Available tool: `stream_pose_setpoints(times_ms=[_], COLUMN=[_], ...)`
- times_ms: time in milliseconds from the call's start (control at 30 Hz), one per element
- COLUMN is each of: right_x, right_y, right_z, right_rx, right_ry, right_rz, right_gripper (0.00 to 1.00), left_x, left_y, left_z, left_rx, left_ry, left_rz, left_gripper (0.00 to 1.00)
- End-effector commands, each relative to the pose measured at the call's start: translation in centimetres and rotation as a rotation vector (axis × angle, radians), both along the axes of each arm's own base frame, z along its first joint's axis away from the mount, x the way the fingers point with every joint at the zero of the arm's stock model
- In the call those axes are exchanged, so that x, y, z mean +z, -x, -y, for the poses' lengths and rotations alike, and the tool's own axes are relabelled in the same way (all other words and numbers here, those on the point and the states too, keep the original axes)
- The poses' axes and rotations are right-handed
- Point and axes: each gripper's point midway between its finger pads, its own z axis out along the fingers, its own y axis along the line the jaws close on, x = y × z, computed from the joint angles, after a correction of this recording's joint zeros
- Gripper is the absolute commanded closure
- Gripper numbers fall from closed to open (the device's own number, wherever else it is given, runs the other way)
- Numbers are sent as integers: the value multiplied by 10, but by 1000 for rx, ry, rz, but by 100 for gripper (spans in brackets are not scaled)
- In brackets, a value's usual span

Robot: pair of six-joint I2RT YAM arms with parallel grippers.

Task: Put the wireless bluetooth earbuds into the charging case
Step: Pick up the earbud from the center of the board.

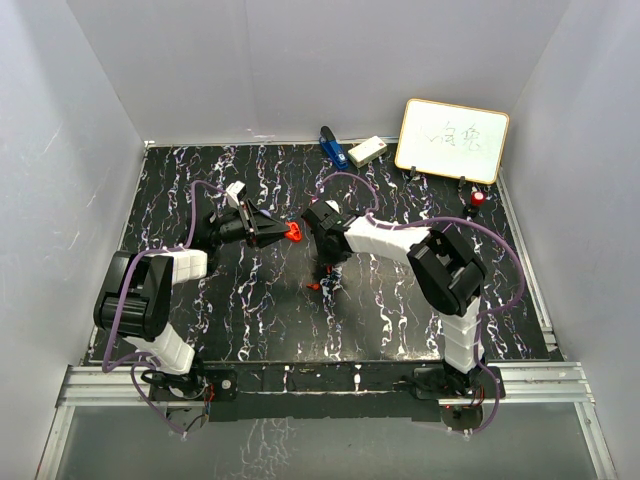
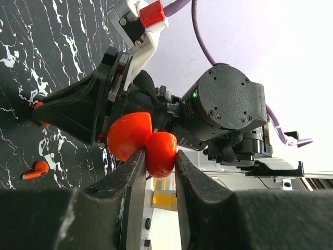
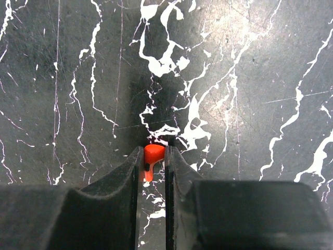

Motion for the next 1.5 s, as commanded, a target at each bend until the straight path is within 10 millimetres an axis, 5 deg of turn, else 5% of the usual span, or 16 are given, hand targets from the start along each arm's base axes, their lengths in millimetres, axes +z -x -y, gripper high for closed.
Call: stream_pose_setpoints(times_ms=[0, 133, 367, 733, 1100, 1467], right_x=[-26, 3, 90, 192, 232, 251], right_y=[5, -12, -46, -57, -48, -29], right_z=[12, 11, 13, 13, 7, 1], right_rx=[5, 15, 75, 204, 336, 471], right_ry=[72, 8, -269, -560, -703, -773], right_rz=[-39, 84, 365, 716, 918, 999], right_gripper=[92, 96, 100, 100, 100, 100], left_x=[20, 22, 17, 11, 17, 20], left_y=[8, 11, 13, 13, 13, 14], left_z=[1, 1, 2, 13, 21, 25], left_rx=[-18, -33, -24, -18, -59, -83], left_ry=[7, 9, -36, -52, -24, -10], left_rz=[71, 74, 67, 65, 84, 90], left_gripper=[100, 100, 100, 100, 100, 100])
